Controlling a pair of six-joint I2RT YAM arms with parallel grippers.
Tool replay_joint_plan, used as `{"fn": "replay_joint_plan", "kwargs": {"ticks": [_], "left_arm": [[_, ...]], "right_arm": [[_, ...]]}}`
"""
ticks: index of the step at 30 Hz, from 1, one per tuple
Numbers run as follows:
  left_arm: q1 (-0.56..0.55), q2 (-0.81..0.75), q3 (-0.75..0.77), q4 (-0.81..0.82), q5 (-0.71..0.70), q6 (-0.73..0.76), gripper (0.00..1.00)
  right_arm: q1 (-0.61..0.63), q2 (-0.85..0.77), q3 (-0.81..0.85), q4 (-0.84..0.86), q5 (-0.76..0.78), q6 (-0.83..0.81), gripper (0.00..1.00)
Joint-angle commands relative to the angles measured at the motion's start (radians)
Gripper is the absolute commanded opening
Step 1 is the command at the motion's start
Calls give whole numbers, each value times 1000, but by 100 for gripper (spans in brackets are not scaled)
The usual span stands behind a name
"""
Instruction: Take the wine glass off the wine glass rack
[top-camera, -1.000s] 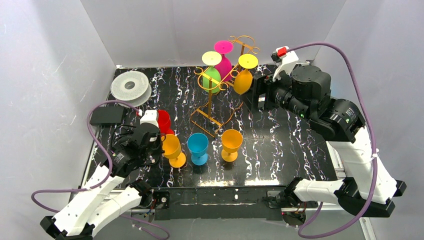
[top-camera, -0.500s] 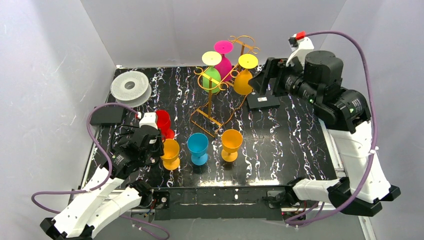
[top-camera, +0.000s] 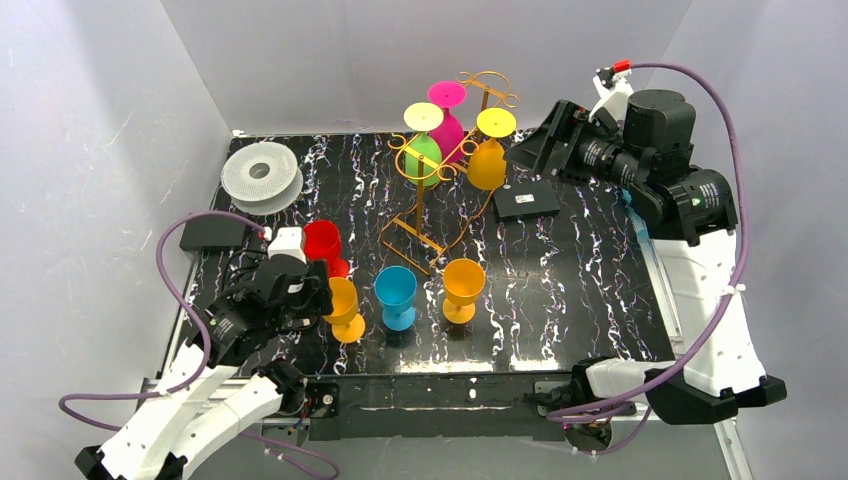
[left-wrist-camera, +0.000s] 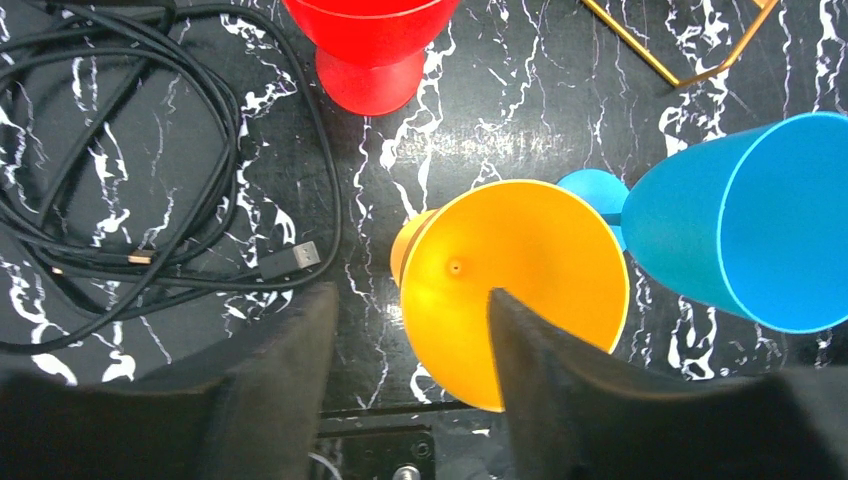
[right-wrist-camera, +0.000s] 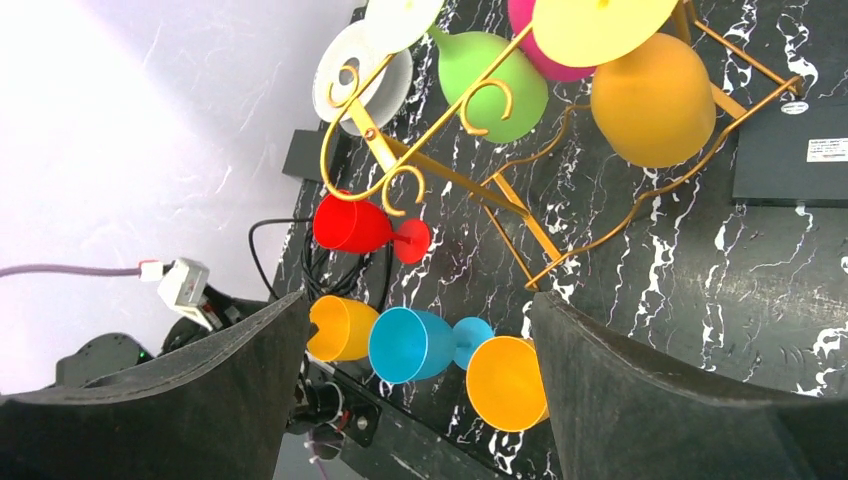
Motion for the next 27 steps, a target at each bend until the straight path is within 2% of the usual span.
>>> {"fn": "replay_joint_plan", "kwargs": {"ticks": [1, 8, 17, 27], "left_arm": [[-1, 7, 93, -80, -66, 21, 75], [-1, 34, 244, -130, -127, 66, 98], [-1, 87, 404, -143, -122, 143, 98], [0, 111, 464, -113, -115, 175, 98]], "right_arm": [[-72, 1, -11, 83, -115, 76, 88], [-156, 14, -42, 108, -189, 127, 87], [-181, -37, -135, 138, -155, 172, 89], [-181, -235, -303, 241, -28, 155, 93]]}}
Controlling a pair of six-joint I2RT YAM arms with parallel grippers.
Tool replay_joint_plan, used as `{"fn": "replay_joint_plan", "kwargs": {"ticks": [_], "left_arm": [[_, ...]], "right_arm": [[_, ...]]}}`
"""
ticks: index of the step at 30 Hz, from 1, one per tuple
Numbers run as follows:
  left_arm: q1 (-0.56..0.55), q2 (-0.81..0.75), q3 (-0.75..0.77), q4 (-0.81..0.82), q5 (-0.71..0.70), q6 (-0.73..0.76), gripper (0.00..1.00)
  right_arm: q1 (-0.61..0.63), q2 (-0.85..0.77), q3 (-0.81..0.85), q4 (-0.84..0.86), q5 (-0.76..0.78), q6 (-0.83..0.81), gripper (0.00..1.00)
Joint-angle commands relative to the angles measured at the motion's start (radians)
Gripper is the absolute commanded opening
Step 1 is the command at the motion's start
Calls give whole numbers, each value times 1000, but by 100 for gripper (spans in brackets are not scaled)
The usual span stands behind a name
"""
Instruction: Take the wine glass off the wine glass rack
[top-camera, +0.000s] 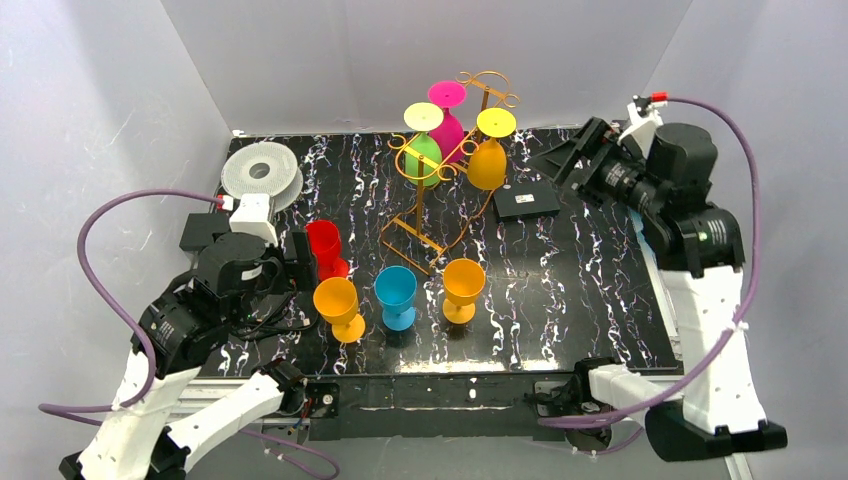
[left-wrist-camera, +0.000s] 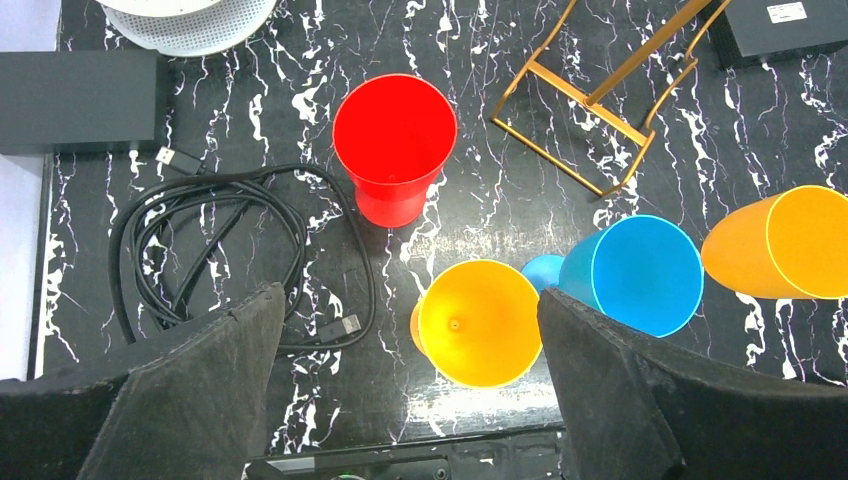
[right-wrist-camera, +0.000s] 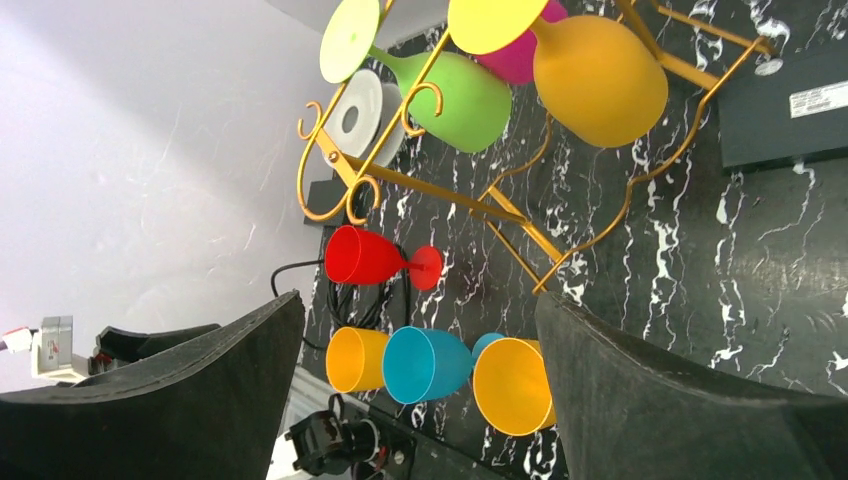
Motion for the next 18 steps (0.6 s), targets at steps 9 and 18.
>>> {"fn": "replay_joint_plan", "kwargs": {"ticks": [9, 18], "left_arm": [[0, 50, 47, 13, -26, 30, 98], [-1, 55, 43, 15, -25, 15, 98]], "right_arm": [[-3, -207, -118, 88, 132, 47, 94], [-3, -236, -129, 77, 135, 56, 94]]}}
